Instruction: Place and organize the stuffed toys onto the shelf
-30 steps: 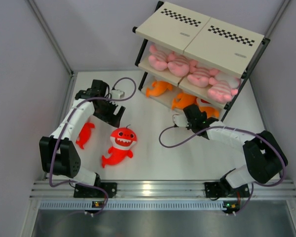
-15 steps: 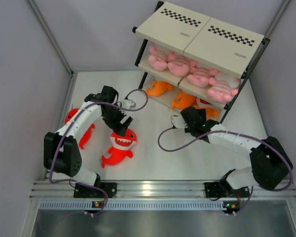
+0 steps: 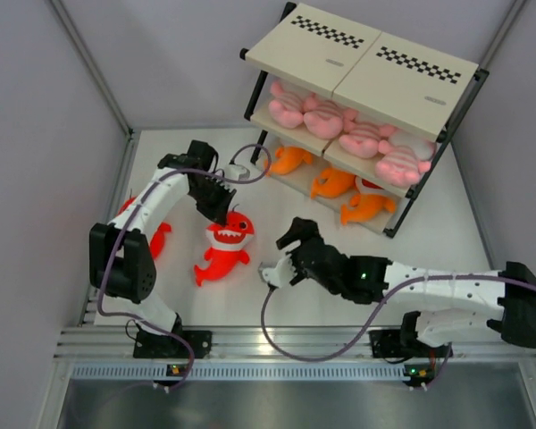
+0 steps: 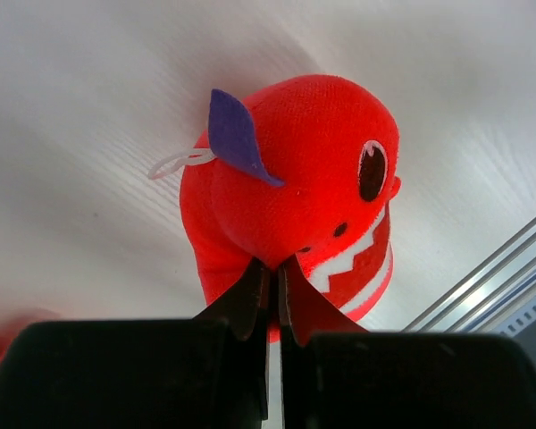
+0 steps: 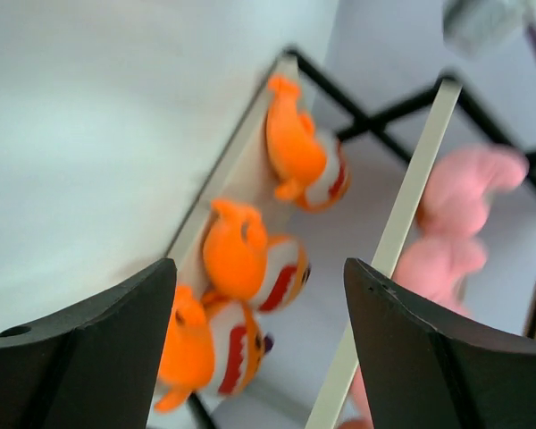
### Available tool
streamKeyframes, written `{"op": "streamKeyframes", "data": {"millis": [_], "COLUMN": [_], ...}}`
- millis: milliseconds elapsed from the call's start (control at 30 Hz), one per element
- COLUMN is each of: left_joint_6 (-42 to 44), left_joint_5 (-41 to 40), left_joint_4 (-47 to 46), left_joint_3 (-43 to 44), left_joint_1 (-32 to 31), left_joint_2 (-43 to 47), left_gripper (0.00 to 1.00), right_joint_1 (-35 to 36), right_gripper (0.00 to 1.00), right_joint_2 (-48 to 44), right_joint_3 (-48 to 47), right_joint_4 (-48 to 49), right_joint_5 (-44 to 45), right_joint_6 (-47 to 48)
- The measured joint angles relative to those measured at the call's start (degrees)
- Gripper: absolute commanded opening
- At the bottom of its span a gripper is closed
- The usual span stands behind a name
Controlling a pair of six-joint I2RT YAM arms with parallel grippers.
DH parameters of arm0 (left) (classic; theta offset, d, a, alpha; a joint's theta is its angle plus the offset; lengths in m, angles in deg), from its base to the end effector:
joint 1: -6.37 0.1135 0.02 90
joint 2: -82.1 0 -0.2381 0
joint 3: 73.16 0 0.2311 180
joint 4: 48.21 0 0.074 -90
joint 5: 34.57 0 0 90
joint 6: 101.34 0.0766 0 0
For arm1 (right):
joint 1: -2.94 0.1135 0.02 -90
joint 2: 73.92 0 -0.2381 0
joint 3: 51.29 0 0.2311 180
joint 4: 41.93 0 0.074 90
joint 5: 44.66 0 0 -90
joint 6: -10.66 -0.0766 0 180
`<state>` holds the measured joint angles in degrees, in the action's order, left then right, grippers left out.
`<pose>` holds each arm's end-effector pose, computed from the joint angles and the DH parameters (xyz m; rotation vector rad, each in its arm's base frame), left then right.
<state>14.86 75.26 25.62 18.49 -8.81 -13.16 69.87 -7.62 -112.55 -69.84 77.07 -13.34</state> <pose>0.2868 -0.1047 0.1935 1.0601 2.6516 -0.4666 0.1434 0.2338 0.2355 -1.7779 1.1246 -0.5817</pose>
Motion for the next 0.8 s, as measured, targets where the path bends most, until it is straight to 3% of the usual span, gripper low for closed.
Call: {"op": "streamKeyframes", "data": {"millis": [167, 300, 733, 800], "left_joint_6": [-2.0, -3.0, -3.7, -3.8], "left_joint_5": [5.1, 8.1, 13.4, 13.9], "left_joint_4": [0.9, 2.3, 6.5, 6.7], "left_joint_3": [8.8, 11.5, 13.2, 13.2], "left_joint_1": [0.2, 0.2, 0.2, 0.2], "left_joint_2": [1.0, 4.2, 8.5, 8.5], "left_gripper": [0.0, 0.0, 0.0, 0.0], "right_joint_1": [12.2, 16.5, 13.6, 12.0], "right_gripper": [0.75, 0.75, 0.74, 0.6], "right_joint_2": [6.9, 14.6, 31.0, 33.5], "right_joint_3": [-2.4, -4.5, -4.9, -5.0], "right_joint_4": [7.1, 13.2, 34.3, 38.5], "right_joint_5": [-3.3, -5.0, -4.6, -4.6], "right_joint_6": [7.1, 15.0, 38.8, 40.6]}}
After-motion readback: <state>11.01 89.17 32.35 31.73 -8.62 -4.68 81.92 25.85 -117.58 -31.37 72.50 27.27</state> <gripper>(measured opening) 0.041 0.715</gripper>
